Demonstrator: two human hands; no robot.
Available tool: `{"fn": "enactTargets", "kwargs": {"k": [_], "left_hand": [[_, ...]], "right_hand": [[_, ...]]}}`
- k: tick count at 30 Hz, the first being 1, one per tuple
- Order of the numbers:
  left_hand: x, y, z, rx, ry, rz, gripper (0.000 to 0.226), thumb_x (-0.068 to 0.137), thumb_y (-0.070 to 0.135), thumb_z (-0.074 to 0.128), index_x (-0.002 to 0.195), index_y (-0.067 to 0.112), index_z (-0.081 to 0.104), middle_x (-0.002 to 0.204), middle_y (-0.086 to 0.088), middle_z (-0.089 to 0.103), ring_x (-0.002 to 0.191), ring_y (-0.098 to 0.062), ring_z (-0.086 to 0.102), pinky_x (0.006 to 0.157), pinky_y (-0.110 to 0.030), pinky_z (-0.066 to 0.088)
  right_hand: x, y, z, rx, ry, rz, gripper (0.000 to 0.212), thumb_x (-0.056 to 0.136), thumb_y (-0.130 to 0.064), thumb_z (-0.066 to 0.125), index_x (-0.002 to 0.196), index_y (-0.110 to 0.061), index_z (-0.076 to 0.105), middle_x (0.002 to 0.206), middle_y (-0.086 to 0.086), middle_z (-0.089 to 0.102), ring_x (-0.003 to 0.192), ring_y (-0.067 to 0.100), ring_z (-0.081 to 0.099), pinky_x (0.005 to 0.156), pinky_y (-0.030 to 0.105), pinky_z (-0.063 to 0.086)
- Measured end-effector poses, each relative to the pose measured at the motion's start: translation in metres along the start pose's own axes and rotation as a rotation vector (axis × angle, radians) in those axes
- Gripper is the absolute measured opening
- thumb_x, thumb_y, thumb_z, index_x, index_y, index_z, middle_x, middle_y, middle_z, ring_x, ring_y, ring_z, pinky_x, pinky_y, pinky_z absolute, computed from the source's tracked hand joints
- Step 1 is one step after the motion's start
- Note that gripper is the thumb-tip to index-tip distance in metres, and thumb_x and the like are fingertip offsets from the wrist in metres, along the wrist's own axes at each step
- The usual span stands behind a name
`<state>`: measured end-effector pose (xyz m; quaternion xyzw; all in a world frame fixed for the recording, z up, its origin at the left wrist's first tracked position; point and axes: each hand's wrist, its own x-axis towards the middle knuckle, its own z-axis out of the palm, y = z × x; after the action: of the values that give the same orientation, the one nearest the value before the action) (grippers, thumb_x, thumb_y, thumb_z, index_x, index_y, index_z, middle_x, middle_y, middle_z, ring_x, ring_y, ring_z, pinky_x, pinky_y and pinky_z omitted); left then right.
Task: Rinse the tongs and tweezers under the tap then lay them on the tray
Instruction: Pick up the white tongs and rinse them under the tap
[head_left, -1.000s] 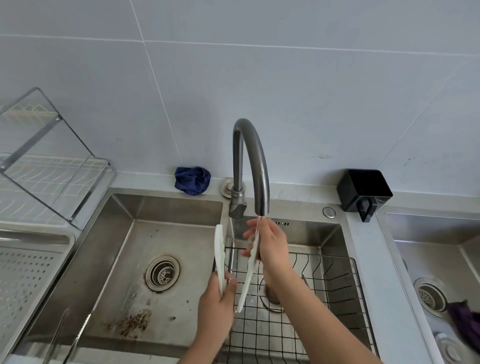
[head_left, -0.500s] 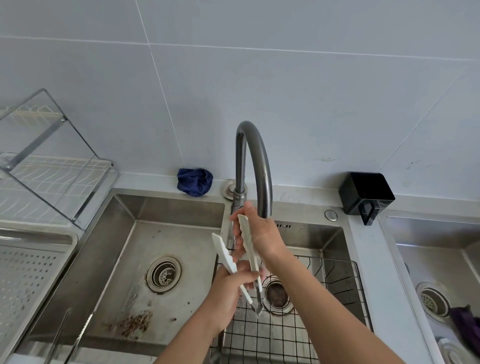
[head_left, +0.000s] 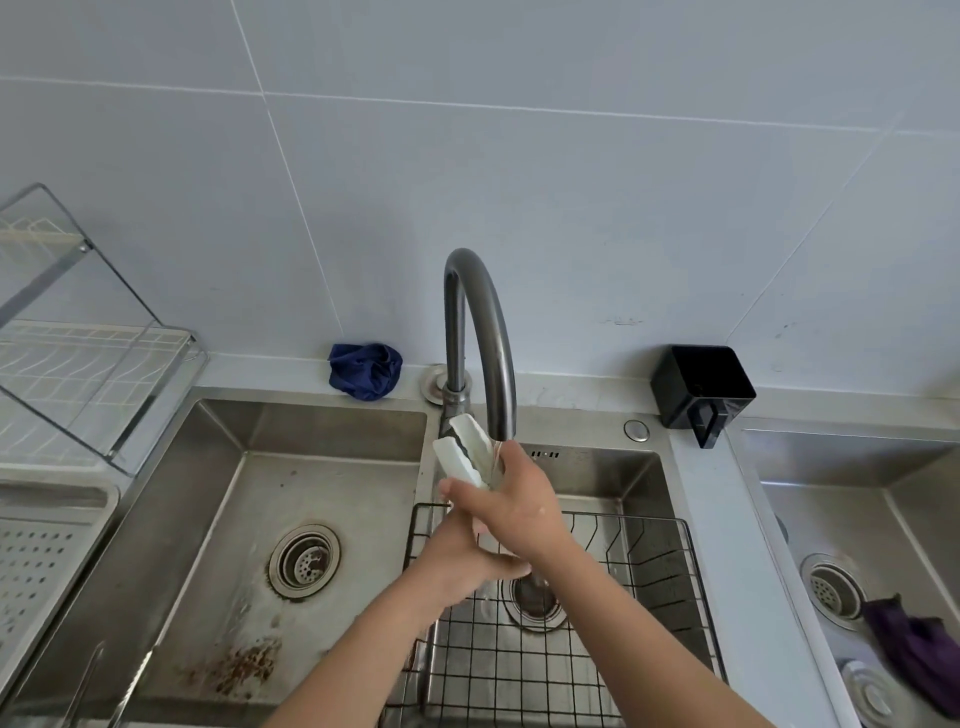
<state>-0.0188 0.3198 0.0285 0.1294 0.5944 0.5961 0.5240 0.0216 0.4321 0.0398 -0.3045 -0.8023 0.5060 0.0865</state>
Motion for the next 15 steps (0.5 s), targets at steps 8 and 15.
{"fn": "enactTargets", "kwargs": {"k": [8, 15], "left_hand": [[0.006, 0.022, -0.016, -0.423, 0.244, 0.208, 0.044, 0.090, 0.035, 0.070, 0.130, 0.020, 0.061, 0.119, -0.015, 0.072, 0.100, -0.024, 0.071, 0.075, -0.038, 0.059], [0.004, 0.031, -0.030, -0.520, 0.629, 0.261, 0.017, 0.098, 0.023, 0.061, 0.106, 0.008, 0.065, 0.099, -0.020, 0.076, 0.088, -0.034, 0.076, 0.067, -0.045, 0.062]], "right_hand": [[0.005, 0.008, 0.000, -0.358, 0.046, -0.317, 0.034, 0.088, -0.040, 0.071, 0.117, -0.024, 0.068, 0.088, -0.014, 0.047, 0.089, 0.015, 0.054, 0.065, 0.024, 0.040], [0.008, 0.005, -0.013, -0.708, 0.012, -0.472, 0.069, 0.087, -0.073, 0.057, 0.138, -0.027, 0.056, 0.107, -0.002, 0.069, 0.093, 0.021, 0.067, 0.071, 0.034, 0.051]]}}
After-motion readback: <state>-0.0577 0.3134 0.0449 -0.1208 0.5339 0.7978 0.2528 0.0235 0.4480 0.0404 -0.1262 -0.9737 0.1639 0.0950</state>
